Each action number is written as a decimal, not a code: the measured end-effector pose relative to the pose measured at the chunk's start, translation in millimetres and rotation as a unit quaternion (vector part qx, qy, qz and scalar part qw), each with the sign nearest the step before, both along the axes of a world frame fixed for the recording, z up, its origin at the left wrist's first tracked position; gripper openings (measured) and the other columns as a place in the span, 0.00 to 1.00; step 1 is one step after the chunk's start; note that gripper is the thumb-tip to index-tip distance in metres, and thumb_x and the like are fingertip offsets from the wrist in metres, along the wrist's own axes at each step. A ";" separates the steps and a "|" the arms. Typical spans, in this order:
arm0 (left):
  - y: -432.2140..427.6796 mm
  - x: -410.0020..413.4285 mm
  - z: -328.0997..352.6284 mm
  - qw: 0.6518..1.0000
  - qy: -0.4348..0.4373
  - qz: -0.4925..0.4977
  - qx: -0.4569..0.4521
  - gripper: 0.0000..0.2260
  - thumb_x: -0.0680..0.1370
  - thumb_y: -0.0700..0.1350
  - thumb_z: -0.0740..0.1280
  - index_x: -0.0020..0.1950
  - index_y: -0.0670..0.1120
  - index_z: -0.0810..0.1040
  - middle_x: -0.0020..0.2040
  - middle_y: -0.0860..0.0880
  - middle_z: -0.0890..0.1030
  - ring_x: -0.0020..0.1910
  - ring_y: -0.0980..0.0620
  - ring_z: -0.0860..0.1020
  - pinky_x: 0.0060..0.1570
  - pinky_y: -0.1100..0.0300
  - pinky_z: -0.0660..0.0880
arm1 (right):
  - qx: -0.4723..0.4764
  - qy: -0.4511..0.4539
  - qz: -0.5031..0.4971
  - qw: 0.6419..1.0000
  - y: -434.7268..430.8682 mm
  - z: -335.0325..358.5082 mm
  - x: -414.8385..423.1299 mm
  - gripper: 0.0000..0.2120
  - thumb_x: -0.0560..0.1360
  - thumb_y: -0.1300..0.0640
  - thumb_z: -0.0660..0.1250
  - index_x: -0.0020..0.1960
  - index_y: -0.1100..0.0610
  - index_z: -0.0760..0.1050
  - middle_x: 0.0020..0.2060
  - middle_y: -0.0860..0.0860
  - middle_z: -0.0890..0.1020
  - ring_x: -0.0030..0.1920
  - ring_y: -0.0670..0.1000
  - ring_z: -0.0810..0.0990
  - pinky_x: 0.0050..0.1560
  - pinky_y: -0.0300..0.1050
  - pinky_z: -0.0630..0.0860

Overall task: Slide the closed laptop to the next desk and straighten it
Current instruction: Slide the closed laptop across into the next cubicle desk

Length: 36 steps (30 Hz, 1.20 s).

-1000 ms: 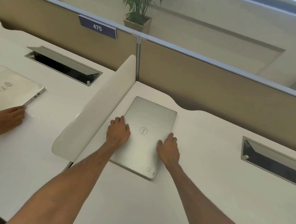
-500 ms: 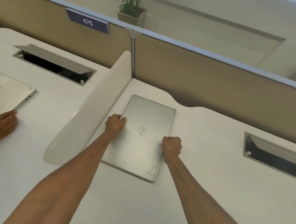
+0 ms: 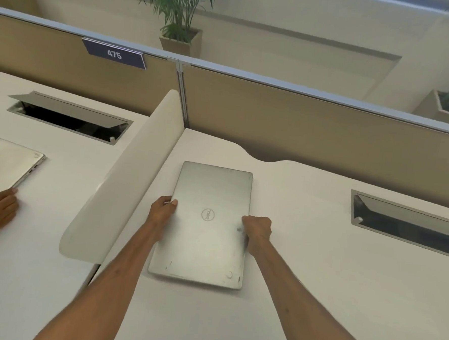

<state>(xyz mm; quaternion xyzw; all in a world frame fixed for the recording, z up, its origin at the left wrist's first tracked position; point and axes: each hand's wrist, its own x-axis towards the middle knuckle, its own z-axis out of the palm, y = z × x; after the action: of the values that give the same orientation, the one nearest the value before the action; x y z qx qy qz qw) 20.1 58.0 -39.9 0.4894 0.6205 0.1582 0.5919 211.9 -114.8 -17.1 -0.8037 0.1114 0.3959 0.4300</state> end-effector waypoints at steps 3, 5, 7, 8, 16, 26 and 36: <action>-23.9 -3.4 -0.1 0.999 -0.031 0.015 -0.018 0.16 0.87 0.41 0.67 0.74 0.38 0.78 0.59 0.41 0.81 0.55 0.44 0.77 0.60 0.49 0.76 | 0.007 0.001 0.000 1.000 -22.9 2.6 4.7 0.02 0.71 0.66 0.66 0.40 0.63 0.77 0.34 0.59 0.84 0.33 0.55 0.74 0.33 0.40 0.67; -41.9 -3.2 2.9 0.998 -0.046 0.018 -0.025 0.16 0.87 0.40 0.67 0.74 0.37 0.78 0.61 0.40 0.82 0.56 0.44 0.79 0.63 0.46 0.78 | 0.017 -0.005 0.001 1.000 -38.0 4.1 7.0 0.05 0.71 0.67 0.66 0.39 0.60 0.72 0.32 0.57 0.76 0.35 0.54 0.73 0.37 0.46 0.67; -59.7 -0.8 6.0 0.997 -0.061 0.022 -0.031 0.16 0.86 0.40 0.67 0.74 0.38 0.77 0.63 0.38 0.82 0.56 0.43 0.79 0.66 0.43 0.79 | 0.028 -0.012 0.004 1.000 -56.0 4.6 11.1 0.06 0.71 0.68 0.66 0.40 0.59 0.71 0.36 0.57 0.72 0.40 0.55 0.73 0.41 0.49 0.65; -68.8 1.1 7.1 0.997 -0.066 0.021 -0.034 0.16 0.86 0.41 0.68 0.74 0.39 0.77 0.65 0.37 0.82 0.56 0.43 0.80 0.68 0.41 0.79 | 0.031 -0.015 0.004 0.999 -65.5 4.8 14.0 0.07 0.71 0.68 0.66 0.40 0.59 0.71 0.36 0.58 0.71 0.40 0.55 0.72 0.40 0.49 0.64; -150.1 31.1 15.2 0.995 -0.085 -0.025 -0.035 0.16 0.86 0.43 0.68 0.74 0.42 0.78 0.60 0.40 0.84 0.53 0.42 0.82 0.56 0.49 0.80 | 0.044 -0.030 -0.020 0.998 -162.2 6.4 43.2 0.06 0.72 0.69 0.66 0.40 0.60 0.73 0.34 0.60 0.74 0.40 0.56 0.80 0.33 0.42 0.63; -270.5 85.0 27.6 0.995 -0.071 -0.064 -0.030 0.14 0.86 0.43 0.68 0.72 0.42 0.79 0.57 0.44 0.82 0.52 0.44 0.81 0.50 0.54 0.79 | 0.020 -0.022 -0.074 0.997 -289.2 18.4 82.3 0.02 0.73 0.68 0.65 0.43 0.64 0.76 0.28 0.59 0.78 0.50 0.66 0.92 0.30 0.40 0.65; -391.0 145.5 26.4 0.991 -0.028 -0.118 -0.052 0.14 0.87 0.44 0.67 0.73 0.43 0.78 0.54 0.47 0.83 0.43 0.51 0.81 0.38 0.59 0.76 | -0.017 -0.014 -0.120 0.993 -419.9 19.3 125.1 0.09 0.74 0.67 0.66 0.50 0.72 0.82 0.34 0.63 0.83 0.36 0.59 0.83 0.32 0.41 0.67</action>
<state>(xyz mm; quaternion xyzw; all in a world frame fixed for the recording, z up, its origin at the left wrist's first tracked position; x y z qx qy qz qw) 165.6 -333.0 -13.5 0.5234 0.5485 0.0684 0.6484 337.0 -534.8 2.2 -0.7974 0.2072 0.3280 0.4622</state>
